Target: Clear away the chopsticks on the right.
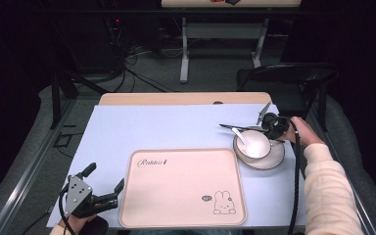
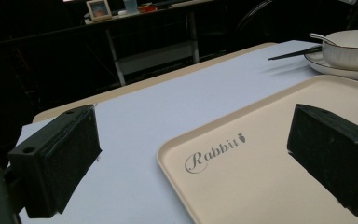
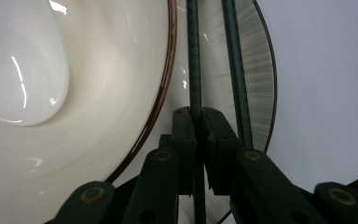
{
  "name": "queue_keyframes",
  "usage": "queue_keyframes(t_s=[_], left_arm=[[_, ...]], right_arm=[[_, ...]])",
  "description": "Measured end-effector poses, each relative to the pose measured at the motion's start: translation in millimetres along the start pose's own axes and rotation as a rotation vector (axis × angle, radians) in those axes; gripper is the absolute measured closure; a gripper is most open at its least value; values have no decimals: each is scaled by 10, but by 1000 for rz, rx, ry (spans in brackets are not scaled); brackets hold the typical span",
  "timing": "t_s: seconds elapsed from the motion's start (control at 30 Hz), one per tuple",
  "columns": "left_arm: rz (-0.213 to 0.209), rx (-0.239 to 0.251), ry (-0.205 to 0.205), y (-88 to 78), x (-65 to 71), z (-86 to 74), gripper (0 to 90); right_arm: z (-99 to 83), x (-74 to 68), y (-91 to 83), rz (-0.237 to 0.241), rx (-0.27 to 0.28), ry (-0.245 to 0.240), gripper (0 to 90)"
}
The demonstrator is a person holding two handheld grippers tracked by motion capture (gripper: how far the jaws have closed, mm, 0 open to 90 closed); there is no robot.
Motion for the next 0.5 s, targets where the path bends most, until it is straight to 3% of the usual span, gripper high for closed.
queue_keyframes(t_s=[0.2,0.5], left_arm=[[1,0,0,1,-1,0,23],[0,-1,2,0,1,0,23]], right_arm=[[22,-31,-50,9,24,-34,853],[28,-42,-94,2,28,-34,854]])
Point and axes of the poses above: each handheld gripper's, and its own axes: y roughly forward along the jaws, z roughly out of its top, x roughly to its right, the point moved 7 cm from there along y, roughly forward along the jaws, and after that the axes turned 11 degrees about z, right-handed, at the moved point
